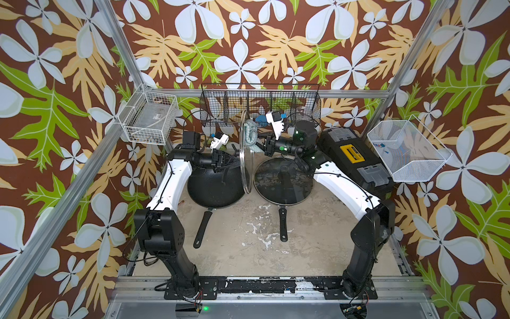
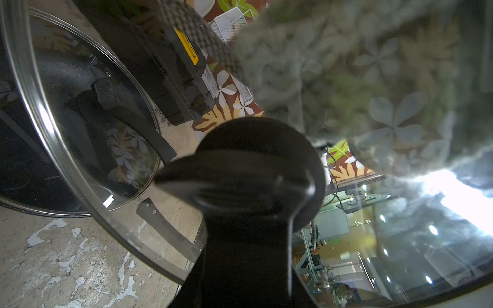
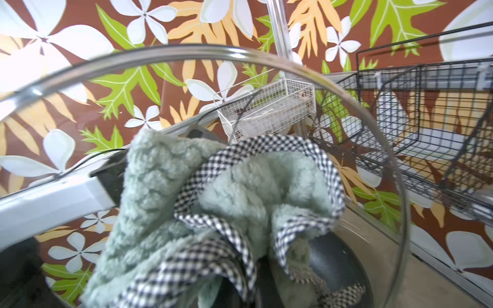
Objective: Wipe the pot lid with a cloth
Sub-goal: Wipe the pot lid.
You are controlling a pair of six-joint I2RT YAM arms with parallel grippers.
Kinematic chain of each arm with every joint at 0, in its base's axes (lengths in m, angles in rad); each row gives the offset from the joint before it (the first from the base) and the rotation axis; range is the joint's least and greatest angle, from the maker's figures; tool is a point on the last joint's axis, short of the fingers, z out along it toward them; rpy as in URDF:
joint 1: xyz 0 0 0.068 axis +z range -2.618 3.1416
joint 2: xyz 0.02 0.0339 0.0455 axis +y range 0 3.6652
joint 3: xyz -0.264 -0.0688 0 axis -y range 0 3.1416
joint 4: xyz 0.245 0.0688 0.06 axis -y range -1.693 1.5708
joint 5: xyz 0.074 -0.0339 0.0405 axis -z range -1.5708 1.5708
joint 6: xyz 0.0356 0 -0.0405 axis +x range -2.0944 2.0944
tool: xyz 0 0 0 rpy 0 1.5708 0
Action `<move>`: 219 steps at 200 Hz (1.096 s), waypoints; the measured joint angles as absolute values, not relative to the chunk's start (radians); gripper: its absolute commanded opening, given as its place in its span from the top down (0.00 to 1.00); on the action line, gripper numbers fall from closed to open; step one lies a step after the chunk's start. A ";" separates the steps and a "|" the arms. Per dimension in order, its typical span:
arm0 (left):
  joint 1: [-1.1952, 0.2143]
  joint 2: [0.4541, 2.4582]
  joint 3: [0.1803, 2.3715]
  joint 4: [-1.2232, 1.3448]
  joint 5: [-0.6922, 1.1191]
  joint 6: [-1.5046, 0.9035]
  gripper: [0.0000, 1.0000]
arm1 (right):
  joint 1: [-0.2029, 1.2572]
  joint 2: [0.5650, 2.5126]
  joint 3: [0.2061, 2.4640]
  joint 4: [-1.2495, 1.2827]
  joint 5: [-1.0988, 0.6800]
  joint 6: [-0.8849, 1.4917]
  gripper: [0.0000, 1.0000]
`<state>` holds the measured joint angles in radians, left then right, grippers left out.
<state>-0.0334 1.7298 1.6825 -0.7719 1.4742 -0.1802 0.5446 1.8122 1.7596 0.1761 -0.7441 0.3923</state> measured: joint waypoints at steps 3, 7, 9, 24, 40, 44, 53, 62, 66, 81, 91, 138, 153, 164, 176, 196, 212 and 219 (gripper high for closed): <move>-0.033 1.732 1.686 -0.772 1.474 -0.181 1.00 | 0.549 1.798 1.742 0.178 -0.750 0.392 1.00; -0.033 1.737 1.692 -0.772 1.474 -0.181 1.00 | 0.553 1.783 1.721 0.183 -0.752 0.393 1.00; -0.033 1.738 1.695 -0.772 1.474 -0.181 1.00 | 0.556 1.773 1.708 0.183 -0.755 0.393 1.00; -0.033 1.749 1.724 -0.771 1.474 -0.182 1.00 | 0.576 1.705 1.604 0.204 -0.761 0.393 1.00; -0.033 1.752 1.744 -0.752 1.476 -0.191 1.00 | 0.591 1.643 1.497 0.223 -0.762 0.403 1.00; -0.033 1.752 1.747 -0.748 1.476 -0.196 1.00 | 0.595 1.630 1.471 0.225 -0.764 0.408 1.00; -0.033 1.752 1.751 -0.739 1.476 -0.209 1.00 | 0.599 1.606 1.417 0.242 -0.762 0.415 1.00; -0.033 1.752 1.755 -0.728 1.476 -0.221 1.00 | 0.603 1.590 1.367 0.252 -0.763 0.416 1.00; -0.033 1.752 1.755 -0.723 1.476 -0.227 1.00 | 0.603 1.586 1.346 0.257 -0.763 0.418 1.00; -0.033 1.752 1.759 -0.704 1.477 -0.246 1.00 | 0.606 1.586 1.289 0.263 -0.765 0.419 1.00; -0.033 1.752 1.761 -0.696 1.477 -0.258 1.00 | 0.607 1.595 1.262 0.261 -0.761 0.419 1.00; -0.033 1.740 1.748 -0.680 1.478 -0.276 1.00 | 0.564 1.734 1.315 0.277 -0.723 0.412 1.00; -0.033 1.731 1.739 -0.676 1.479 -0.282 1.00 | 0.538 1.798 1.380 0.276 -0.705 0.415 1.00; -0.033 1.725 1.729 -0.673 1.481 -0.284 1.00 | 0.521 1.845 1.440 0.275 -0.701 0.415 1.00; -0.033 1.718 1.717 -0.672 1.483 -0.285 1.00 | 0.506 1.895 1.518 0.268 -0.696 0.415 1.00; -0.033 1.711 1.698 -0.669 1.482 -0.285 1.00 | 0.498 1.970 1.662 0.221 -0.696 0.404 1.00; -0.031 1.705 1.685 -0.669 1.478 -0.285 1.00 | 0.498 2.013 1.775 0.174 -0.701 0.388 1.00; -0.030 1.704 1.681 -0.669 1.478 -0.284 1.00 | 0.498 2.026 1.821 0.159 -0.702 0.384 1.00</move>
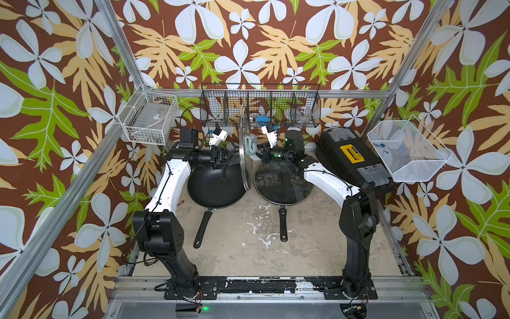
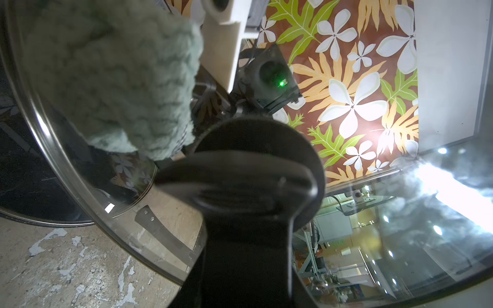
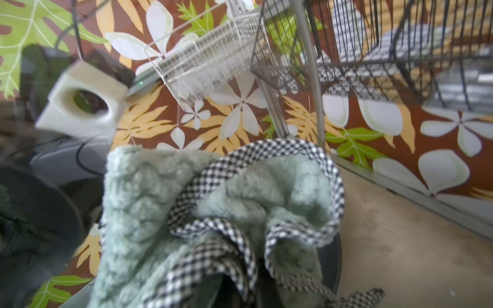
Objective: Wipe the pot lid with a cloth
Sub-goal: Wipe the pot lid.
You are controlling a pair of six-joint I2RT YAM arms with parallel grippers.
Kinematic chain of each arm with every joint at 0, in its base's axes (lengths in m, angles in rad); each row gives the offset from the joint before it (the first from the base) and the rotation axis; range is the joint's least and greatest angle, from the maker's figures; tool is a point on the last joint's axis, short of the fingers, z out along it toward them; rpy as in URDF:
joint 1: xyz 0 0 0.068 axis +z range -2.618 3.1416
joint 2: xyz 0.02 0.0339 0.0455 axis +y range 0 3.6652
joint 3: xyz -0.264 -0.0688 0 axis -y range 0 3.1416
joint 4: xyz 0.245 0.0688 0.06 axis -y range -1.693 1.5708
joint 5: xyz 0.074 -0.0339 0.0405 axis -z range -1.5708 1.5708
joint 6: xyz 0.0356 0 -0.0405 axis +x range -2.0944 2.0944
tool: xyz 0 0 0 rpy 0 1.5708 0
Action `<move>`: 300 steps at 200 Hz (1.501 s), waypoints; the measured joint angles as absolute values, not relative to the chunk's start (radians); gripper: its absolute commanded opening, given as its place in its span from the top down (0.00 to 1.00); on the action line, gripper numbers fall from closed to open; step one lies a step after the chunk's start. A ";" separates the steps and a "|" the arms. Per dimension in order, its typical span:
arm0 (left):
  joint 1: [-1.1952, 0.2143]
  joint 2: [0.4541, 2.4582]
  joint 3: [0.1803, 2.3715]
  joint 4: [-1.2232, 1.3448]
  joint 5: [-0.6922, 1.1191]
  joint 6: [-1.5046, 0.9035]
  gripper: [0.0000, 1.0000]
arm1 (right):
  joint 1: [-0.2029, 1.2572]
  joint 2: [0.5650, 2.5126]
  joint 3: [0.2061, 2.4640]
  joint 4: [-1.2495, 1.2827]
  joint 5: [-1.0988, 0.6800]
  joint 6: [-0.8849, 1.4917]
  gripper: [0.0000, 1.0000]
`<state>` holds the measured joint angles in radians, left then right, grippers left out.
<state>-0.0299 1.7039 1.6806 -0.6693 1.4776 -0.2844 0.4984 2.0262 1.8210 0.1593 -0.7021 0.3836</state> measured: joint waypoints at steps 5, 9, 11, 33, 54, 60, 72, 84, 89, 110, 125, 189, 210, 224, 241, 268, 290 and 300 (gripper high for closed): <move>-0.030 1.703 1.678 -0.669 1.478 -0.284 1.00 | 0.498 2.033 1.850 0.151 -0.704 0.381 1.00; -0.030 1.703 1.675 -0.668 1.480 -0.284 1.00 | 0.499 2.037 1.871 0.143 -0.706 0.381 1.00; -0.030 1.703 1.674 -0.668 1.480 -0.282 1.00 | 0.499 2.038 1.882 0.141 -0.707 0.381 1.00; -0.031 1.703 1.665 -0.670 1.483 -0.281 1.00 | 0.503 2.027 1.943 0.136 -0.730 0.381 1.00; -0.031 1.706 1.664 -0.669 1.487 -0.280 1.00 | 0.517 1.986 1.937 0.150 -0.758 0.387 1.00; -0.031 1.709 1.664 -0.668 1.491 -0.278 1.00 | 0.525 1.967 1.922 0.154 -0.765 0.387 1.00; -0.031 1.717 1.668 -0.669 1.493 -0.278 1.00 | 0.541 1.925 1.884 0.159 -0.783 0.386 1.00; -0.031 1.727 1.676 -0.669 1.491 -0.279 1.00 | 0.559 1.875 1.826 0.174 -0.794 0.385 1.00; -0.031 1.730 1.680 -0.669 1.491 -0.279 1.00 | 0.566 1.854 1.798 0.183 -0.798 0.385 1.00; -0.031 1.742 1.702 -0.668 1.491 -0.280 1.00 | 0.588 1.762 1.652 0.212 -0.813 0.385 1.00; -0.031 1.748 1.717 -0.665 1.492 -0.282 1.00 | 0.598 1.700 1.535 0.225 -0.812 0.385 1.00; -0.031 1.751 1.740 -0.654 1.491 -0.294 1.00 | 0.603 1.689 1.334 0.260 -0.751 0.391 1.00; -0.029 1.740 1.728 -0.649 1.484 -0.293 1.00 | 0.588 1.778 1.429 0.258 -0.747 0.385 1.00; -0.029 1.732 1.718 -0.646 1.471 -0.293 1.00 | 0.568 1.842 1.501 0.258 -0.736 0.385 1.00; -0.029 1.722 1.705 -0.646 1.467 -0.294 1.00 | 0.537 1.919 1.588 0.253 -0.728 0.387 1.00; -0.029 1.707 1.690 -0.646 1.466 -0.297 1.00 | 0.500 2.020 1.724 0.213 -0.712 0.388 1.00; -0.029 1.698 1.676 -0.639 1.458 -0.295 1.00 | 0.488 2.083 1.845 0.168 -0.710 0.384 1.00; -0.029 1.697 1.673 -0.638 1.456 -0.294 1.00 | 0.481 2.112 1.901 0.152 -0.713 0.382 1.00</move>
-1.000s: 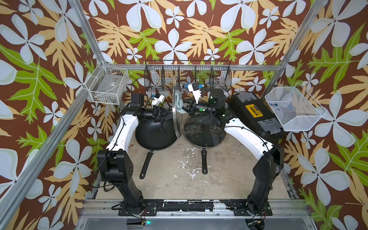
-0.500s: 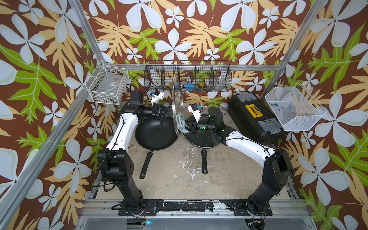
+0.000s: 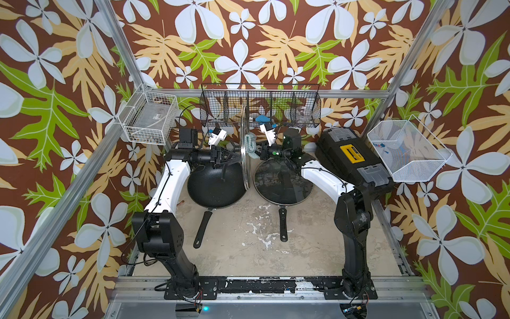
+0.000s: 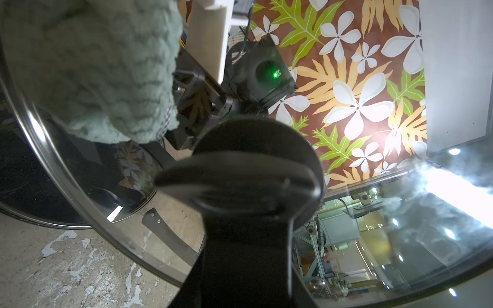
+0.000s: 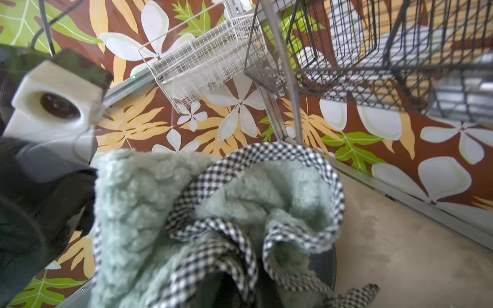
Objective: Wipe the pot lid with a cloth
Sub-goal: Wipe the pot lid.
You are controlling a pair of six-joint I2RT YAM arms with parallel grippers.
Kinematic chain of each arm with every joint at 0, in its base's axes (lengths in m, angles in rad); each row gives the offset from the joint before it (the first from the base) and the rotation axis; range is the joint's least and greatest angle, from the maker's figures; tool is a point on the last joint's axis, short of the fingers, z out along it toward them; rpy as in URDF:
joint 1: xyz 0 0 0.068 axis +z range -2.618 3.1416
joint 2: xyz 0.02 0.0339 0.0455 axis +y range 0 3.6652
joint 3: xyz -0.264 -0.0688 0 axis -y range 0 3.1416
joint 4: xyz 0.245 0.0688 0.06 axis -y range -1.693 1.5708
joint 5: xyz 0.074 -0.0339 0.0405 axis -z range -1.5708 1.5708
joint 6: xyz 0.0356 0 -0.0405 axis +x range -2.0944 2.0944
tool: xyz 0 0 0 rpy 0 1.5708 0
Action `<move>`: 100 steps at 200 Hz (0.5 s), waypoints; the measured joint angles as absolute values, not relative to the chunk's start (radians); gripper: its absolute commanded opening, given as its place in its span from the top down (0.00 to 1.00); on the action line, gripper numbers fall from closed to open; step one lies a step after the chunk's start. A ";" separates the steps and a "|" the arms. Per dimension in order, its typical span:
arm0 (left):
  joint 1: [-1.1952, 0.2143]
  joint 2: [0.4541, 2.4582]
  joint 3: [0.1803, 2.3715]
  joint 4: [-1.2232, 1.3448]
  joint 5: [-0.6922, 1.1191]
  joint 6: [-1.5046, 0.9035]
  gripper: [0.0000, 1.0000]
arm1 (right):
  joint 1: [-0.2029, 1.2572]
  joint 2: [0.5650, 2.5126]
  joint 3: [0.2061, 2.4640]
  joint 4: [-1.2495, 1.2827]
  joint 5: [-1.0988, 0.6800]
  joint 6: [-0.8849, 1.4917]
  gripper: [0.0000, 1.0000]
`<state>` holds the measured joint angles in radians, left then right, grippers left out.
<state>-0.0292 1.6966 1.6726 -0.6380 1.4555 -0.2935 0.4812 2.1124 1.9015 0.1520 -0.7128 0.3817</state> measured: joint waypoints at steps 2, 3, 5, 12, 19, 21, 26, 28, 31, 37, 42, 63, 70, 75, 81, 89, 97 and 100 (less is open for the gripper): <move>-0.029 1.696 1.672 -0.638 1.455 -0.294 1.00 | 0.479 2.119 1.914 0.146 -0.713 0.381 1.00; -0.029 1.696 1.672 -0.638 1.454 -0.294 1.00 | 0.479 2.120 1.918 0.145 -0.713 0.381 1.00; -0.029 1.696 1.672 -0.638 1.453 -0.293 1.00 | 0.477 2.127 1.930 0.142 -0.714 0.381 1.00; -0.029 1.696 1.672 -0.638 1.451 -0.294 1.00 | 0.475 2.147 1.965 0.131 -0.716 0.381 1.00; -0.029 1.696 1.672 -0.636 1.449 -0.294 1.00 | 0.471 2.164 1.993 0.119 -0.720 0.381 1.00; -0.029 1.696 1.672 -0.636 1.448 -0.294 1.00 | 0.471 2.167 2.000 0.116 -0.722 0.381 1.00; -0.029 1.696 1.672 -0.634 1.444 -0.294 1.00 | 0.470 2.176 2.013 0.109 -0.726 0.381 1.00; -0.029 1.696 1.672 -0.633 1.444 -0.295 1.00 | 0.470 2.177 2.015 0.109 -0.726 0.381 1.00; -0.029 1.696 1.673 -0.633 1.443 -0.296 1.00 | 0.470 2.179 2.018 0.105 -0.727 0.382 1.00; -0.029 1.697 1.673 -0.634 1.442 -0.300 1.00 | 0.471 2.179 2.017 0.103 -0.726 0.382 1.00; -0.029 1.697 1.675 -0.636 1.441 -0.302 1.00 | 0.472 2.174 2.007 0.105 -0.726 0.382 1.00; -0.029 1.704 1.691 -0.646 1.445 -0.315 1.00 | 0.478 2.120 1.906 0.124 -0.724 0.382 1.00; -0.029 1.707 1.697 -0.646 1.446 -0.316 1.00 | 0.481 2.099 1.864 0.131 -0.727 0.382 1.00; -0.029 1.708 1.702 -0.647 1.447 -0.318 1.00 | 0.484 2.083 1.832 0.136 -0.727 0.382 1.00; -0.029 1.710 1.707 -0.646 1.448 -0.320 1.00 | 0.488 2.065 1.800 0.139 -0.727 0.382 1.00; -0.029 1.711 1.710 -0.646 1.449 -0.324 1.00 | 0.494 2.040 1.754 0.149 -0.728 0.382 1.00; -0.029 1.713 1.713 -0.646 1.452 -0.327 1.00 | 0.500 2.014 1.711 0.155 -0.729 0.381 1.00; -0.029 1.713 1.715 -0.646 1.453 -0.329 1.00 | 0.502 2.004 1.696 0.157 -0.728 0.382 1.00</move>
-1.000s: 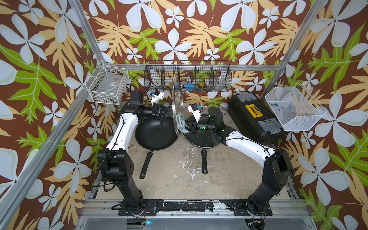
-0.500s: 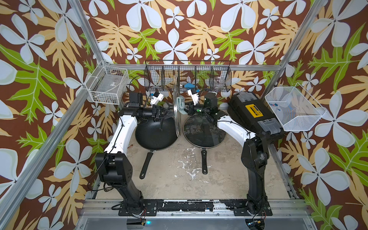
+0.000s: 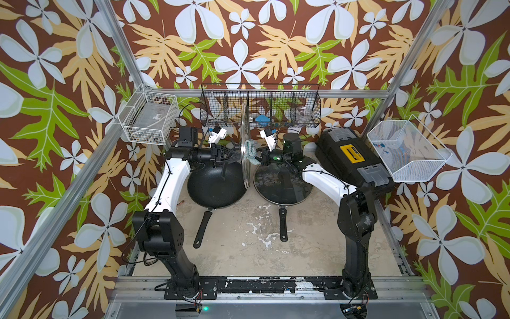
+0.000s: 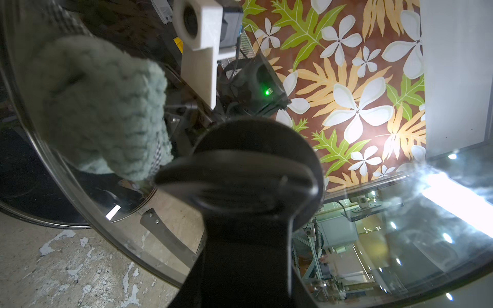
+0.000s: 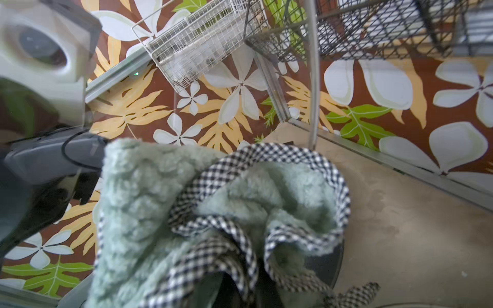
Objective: Wipe the pot lid with a cloth
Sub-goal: Wipe the pot lid.
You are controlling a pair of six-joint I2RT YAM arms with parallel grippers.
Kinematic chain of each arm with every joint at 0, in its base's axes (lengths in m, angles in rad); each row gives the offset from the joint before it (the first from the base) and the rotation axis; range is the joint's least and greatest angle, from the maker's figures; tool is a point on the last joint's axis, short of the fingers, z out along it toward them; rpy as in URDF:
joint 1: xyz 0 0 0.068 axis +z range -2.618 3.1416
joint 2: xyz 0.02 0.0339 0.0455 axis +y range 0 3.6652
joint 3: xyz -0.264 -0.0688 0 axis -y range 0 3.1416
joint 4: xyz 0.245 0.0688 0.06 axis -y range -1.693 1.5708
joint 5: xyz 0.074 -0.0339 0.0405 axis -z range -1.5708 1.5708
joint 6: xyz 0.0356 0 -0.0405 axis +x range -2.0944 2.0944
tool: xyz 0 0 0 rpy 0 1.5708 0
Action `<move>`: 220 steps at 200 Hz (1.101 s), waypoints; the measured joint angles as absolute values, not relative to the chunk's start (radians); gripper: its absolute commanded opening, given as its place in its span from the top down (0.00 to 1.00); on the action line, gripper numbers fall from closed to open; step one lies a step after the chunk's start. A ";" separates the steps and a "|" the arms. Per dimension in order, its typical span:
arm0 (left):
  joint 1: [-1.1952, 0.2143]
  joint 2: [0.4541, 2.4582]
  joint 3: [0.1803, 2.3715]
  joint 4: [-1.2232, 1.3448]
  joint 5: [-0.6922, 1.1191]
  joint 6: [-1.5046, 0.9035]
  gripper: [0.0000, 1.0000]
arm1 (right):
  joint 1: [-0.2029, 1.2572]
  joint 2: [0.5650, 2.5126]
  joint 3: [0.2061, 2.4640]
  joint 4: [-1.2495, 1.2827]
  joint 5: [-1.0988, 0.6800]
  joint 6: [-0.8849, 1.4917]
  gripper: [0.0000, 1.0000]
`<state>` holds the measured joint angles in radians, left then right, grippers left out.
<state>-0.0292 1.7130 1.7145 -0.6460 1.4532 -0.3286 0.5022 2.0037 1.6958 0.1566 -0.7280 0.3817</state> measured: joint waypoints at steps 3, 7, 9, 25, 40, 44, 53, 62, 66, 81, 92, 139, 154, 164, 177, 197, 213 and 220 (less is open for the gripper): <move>-0.029 1.713 1.716 -0.646 1.454 -0.331 1.00 | 0.505 1.993 1.678 0.157 -0.730 0.381 1.00; -0.030 1.715 1.717 -0.646 1.454 -0.332 1.00 | 0.508 1.981 1.660 0.160 -0.729 0.381 1.00; -0.030 1.715 1.718 -0.646 1.455 -0.332 1.00 | 0.511 1.974 1.650 0.162 -0.730 0.381 1.00; -0.030 1.716 1.720 -0.645 1.457 -0.335 1.00 | 0.528 1.927 1.582 0.170 -0.731 0.378 1.00; -0.030 1.719 1.720 -0.644 1.459 -0.335 1.00 | 0.546 1.884 1.531 0.173 -0.730 0.374 1.00; -0.030 1.720 1.720 -0.644 1.459 -0.335 1.00 | 0.551 1.870 1.517 0.172 -0.731 0.373 1.00; -0.030 1.722 1.720 -0.641 1.460 -0.335 1.00 | 0.562 1.842 1.489 0.174 -0.732 0.371 1.00; -0.030 1.723 1.723 -0.639 1.460 -0.336 1.00 | 0.575 1.815 1.465 0.180 -0.733 0.366 1.00; -0.030 1.724 1.724 -0.639 1.460 -0.336 1.00 | 0.580 1.803 1.456 0.181 -0.734 0.366 1.00; -0.030 1.726 1.729 -0.638 1.462 -0.336 1.00 | 0.594 1.773 1.428 0.194 -0.734 0.366 1.00; -0.030 1.726 1.729 -0.638 1.464 -0.336 1.00 | 0.595 1.767 1.419 0.200 -0.732 0.366 1.00; -0.030 1.723 1.725 -0.630 1.464 -0.335 1.00 | 0.533 1.868 1.478 0.203 -0.700 0.368 1.00; -0.030 1.717 1.716 -0.628 1.464 -0.335 1.00 | 0.519 1.912 1.534 0.187 -0.694 0.367 1.00; -0.030 1.715 1.713 -0.627 1.464 -0.334 1.00 | 0.517 1.942 1.583 0.178 -0.696 0.366 1.00; -0.030 1.715 1.710 -0.623 1.462 -0.334 1.00 | 0.511 1.981 1.646 0.163 -0.701 0.360 1.00; -0.030 1.715 1.708 -0.621 1.449 -0.335 1.00 | 0.504 2.045 1.748 0.124 -0.707 0.351 1.00; -0.029 1.714 1.704 -0.617 1.438 -0.334 1.00 | 0.503 2.107 1.859 0.074 -0.709 0.337 1.00; -0.028 1.713 1.702 -0.613 1.435 -0.334 1.00 | 0.503 2.132 1.911 0.051 -0.709 0.335 1.00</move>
